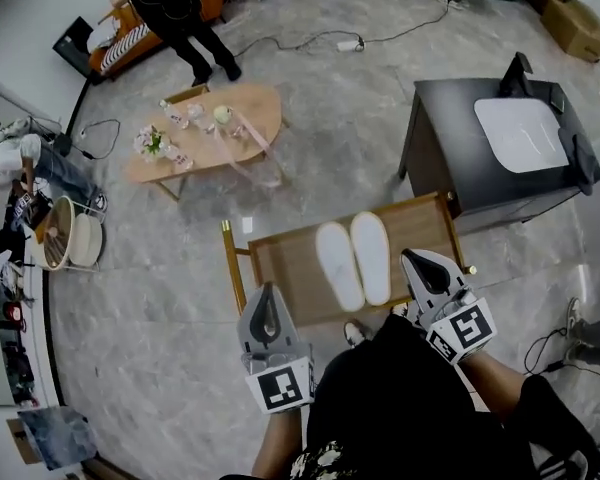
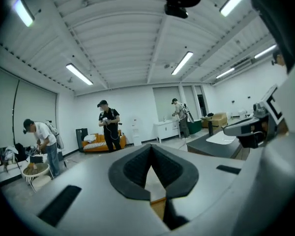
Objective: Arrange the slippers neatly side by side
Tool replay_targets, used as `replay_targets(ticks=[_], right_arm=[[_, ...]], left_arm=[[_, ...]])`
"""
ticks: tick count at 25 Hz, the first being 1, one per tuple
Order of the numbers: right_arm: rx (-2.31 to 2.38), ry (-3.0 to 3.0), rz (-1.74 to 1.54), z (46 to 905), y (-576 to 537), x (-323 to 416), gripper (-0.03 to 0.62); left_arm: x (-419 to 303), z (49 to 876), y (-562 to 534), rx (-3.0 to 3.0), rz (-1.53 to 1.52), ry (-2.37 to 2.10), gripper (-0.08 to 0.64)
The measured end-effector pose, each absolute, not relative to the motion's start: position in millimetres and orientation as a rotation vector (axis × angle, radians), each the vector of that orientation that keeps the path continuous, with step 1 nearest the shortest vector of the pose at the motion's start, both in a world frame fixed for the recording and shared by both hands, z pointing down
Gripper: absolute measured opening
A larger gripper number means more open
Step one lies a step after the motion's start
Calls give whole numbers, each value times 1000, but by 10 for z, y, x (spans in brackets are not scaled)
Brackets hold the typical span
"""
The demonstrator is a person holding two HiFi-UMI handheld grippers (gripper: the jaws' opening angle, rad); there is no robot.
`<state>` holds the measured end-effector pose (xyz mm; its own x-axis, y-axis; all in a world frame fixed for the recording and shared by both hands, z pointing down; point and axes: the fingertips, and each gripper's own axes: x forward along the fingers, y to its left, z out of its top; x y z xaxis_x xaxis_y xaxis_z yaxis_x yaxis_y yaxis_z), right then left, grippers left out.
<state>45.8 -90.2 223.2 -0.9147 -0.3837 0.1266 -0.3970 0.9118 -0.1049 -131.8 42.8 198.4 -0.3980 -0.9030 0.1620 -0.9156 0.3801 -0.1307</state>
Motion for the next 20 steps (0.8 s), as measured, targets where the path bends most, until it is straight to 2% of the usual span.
replay_targets(ticks=[6,14,17,20], right_arm=[[691,-3069,204,1907,-810,519,-2],[698,-3073,12,1656,-682,345,-2],[737,-3060,70,1629,-745,438,-2],[772,-3012,-13,1644,-781,559,-2]], left_arm=[[-1259,1769,522,1785,219,-2555,3],[-1381,1700,563,1776,176,-2578,3],[-1431,1644,638,1749,189,-2606,3],[-1476,1615,701,1737,169,-2614,3]])
